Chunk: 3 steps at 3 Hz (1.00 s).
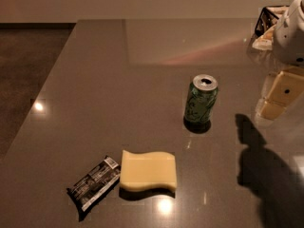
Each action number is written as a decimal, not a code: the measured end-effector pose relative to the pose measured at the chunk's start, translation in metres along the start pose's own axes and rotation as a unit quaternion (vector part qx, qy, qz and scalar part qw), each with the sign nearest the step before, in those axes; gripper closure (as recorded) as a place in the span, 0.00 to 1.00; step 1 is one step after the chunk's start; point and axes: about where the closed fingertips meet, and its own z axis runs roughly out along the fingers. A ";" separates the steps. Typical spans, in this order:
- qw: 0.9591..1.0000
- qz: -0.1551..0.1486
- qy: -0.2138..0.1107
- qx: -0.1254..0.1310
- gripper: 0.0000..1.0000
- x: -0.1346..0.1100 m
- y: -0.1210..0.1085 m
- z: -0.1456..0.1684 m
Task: Pick green can
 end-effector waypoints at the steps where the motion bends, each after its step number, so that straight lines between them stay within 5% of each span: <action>1: 1.000 0.000 0.000 0.000 0.00 0.000 0.000 0.000; 3: 1.000 -0.018 -0.023 -0.011 0.00 -0.020 0.002 0.023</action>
Offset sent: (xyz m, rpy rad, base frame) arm 0.0029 0.0222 -0.0250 0.0282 0.0348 0.0608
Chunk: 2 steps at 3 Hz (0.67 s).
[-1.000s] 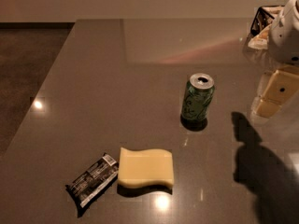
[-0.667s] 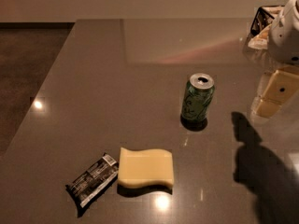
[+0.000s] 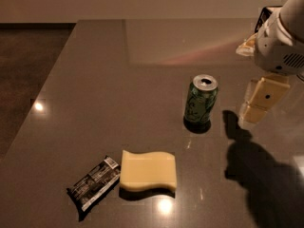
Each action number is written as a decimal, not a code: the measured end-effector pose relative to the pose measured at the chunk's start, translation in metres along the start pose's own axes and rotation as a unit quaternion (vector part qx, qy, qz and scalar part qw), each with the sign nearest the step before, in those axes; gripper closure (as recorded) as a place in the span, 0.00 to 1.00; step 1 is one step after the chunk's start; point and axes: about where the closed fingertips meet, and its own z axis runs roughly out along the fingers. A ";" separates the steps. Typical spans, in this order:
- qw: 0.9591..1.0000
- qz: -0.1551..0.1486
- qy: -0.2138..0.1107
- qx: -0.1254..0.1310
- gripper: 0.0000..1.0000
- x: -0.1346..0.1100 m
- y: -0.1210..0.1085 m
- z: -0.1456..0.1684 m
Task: Pick green can
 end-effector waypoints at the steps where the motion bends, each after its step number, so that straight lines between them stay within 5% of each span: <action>1: 1.000 0.000 -0.016 -0.002 0.00 -0.008 -0.009 0.016; 2: 0.999 0.004 -0.035 -0.012 0.00 -0.018 -0.020 0.031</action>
Offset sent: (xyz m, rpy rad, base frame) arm 0.0505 0.0270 -0.0298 0.1233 0.0252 0.0160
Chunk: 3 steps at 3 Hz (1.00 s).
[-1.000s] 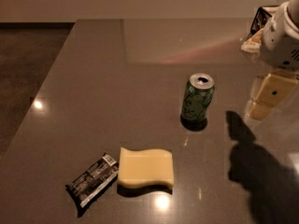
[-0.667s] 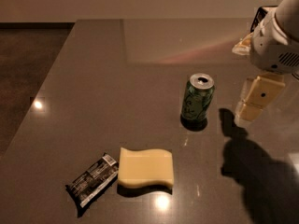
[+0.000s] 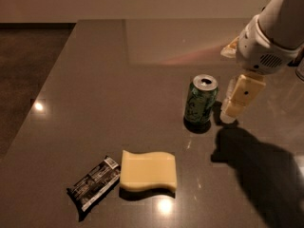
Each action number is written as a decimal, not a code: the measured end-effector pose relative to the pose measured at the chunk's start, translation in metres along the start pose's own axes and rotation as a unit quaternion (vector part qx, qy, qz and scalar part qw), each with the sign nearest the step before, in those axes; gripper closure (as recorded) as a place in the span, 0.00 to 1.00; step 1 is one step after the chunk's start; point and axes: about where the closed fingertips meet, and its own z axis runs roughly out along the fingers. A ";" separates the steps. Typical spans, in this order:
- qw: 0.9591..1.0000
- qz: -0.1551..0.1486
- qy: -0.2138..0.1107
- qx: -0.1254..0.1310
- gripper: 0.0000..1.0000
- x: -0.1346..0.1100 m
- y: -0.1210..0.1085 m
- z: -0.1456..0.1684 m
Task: Pick green can
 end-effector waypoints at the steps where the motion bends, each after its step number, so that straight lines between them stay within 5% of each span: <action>1: 0.999 0.000 -0.023 -0.023 0.00 -0.015 0.001 0.019; 2: 0.998 -0.003 -0.034 -0.043 0.00 -0.026 0.004 0.033; 3: 0.997 -0.007 -0.043 -0.058 0.15 -0.036 0.010 0.039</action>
Offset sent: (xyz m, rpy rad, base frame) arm 0.0118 0.0522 -0.0365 0.1113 0.1119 0.0724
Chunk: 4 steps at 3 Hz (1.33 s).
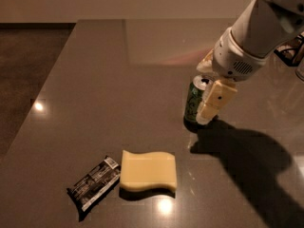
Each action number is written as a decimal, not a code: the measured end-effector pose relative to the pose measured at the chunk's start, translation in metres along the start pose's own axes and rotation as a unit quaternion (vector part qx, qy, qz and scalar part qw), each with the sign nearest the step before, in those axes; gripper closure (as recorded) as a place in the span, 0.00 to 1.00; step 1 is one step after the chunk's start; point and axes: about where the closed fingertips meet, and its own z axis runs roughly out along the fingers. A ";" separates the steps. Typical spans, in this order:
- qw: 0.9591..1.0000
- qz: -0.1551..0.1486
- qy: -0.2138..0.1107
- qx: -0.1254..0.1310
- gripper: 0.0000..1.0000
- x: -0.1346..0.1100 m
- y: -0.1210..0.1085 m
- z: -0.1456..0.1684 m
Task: Pick green can
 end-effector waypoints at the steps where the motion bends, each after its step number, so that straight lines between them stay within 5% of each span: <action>1: 1.000 -0.004 -0.007 -0.005 0.39 -0.008 0.001 -0.001; 2: 1.000 -0.008 -0.019 -0.009 0.61 -0.014 0.000 -0.010; 4: 0.996 -0.077 -0.039 -0.024 1.00 -0.059 0.031 -0.046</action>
Offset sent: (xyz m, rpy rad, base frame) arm 0.0001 0.0094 0.0289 0.0664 0.0078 0.0419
